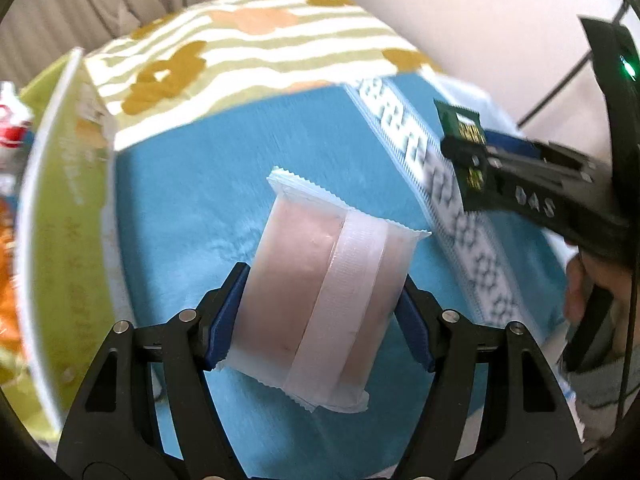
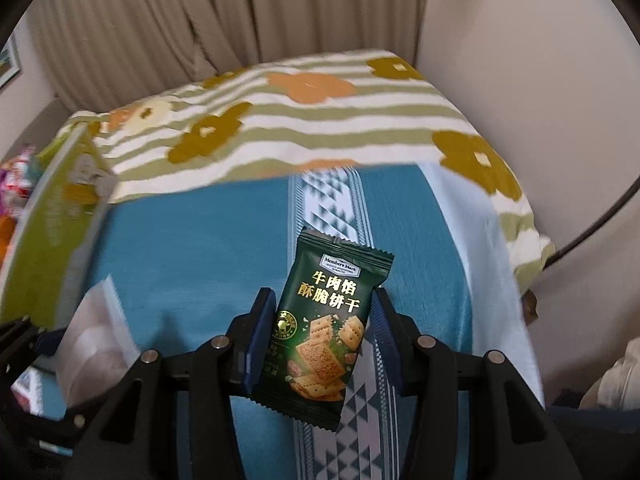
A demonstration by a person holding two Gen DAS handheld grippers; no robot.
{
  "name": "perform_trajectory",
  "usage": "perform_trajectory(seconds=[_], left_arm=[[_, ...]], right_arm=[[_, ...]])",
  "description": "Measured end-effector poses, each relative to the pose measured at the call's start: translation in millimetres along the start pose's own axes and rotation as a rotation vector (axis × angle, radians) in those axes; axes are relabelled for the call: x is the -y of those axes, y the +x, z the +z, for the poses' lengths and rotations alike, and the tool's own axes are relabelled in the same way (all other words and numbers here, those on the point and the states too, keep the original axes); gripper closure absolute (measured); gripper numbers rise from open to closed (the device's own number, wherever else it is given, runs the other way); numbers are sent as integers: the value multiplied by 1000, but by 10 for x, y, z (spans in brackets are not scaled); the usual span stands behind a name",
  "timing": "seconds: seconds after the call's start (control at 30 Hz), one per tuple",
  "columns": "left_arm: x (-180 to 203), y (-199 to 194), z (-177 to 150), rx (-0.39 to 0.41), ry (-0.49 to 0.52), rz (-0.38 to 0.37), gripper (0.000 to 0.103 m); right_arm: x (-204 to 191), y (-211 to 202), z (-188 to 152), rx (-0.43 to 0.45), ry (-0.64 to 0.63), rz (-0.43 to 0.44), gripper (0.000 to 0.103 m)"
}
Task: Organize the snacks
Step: 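Carry the cake and green packet over the box and release them inside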
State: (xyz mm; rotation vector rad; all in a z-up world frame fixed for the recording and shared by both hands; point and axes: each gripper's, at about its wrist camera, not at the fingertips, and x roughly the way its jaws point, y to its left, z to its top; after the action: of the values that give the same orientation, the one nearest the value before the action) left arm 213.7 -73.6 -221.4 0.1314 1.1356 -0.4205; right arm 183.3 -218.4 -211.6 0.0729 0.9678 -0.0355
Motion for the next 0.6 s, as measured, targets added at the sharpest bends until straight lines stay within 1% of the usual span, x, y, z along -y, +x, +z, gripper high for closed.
perform_trajectory(seconds=[0.1, 0.17, 0.3, 0.4, 0.47, 0.6], left_arm=[[53, -307, 46, 51, -70, 19, 37], [31, -549, 55, 86, -138, 30, 37], [-69, -976, 33, 148, -251, 61, 37], [-261, -1246, -17, 191, -315, 87, 37], [-438, -1403, -63, 208, -345, 103, 37], [-892, -1665, -208, 228, -387, 177, 37]], right_arm=[[-100, -281, 77, 28, -46, 45, 59], [-178, -510, 140, 51, -89, 90, 59], [-429, -880, 301, 76, -193, 209, 59], [-665, -1055, 380, 102, -263, 261, 59], [-883, -1145, 443, 117, -286, 309, 59], [-1284, -1272, 464, 149, -320, 362, 59]])
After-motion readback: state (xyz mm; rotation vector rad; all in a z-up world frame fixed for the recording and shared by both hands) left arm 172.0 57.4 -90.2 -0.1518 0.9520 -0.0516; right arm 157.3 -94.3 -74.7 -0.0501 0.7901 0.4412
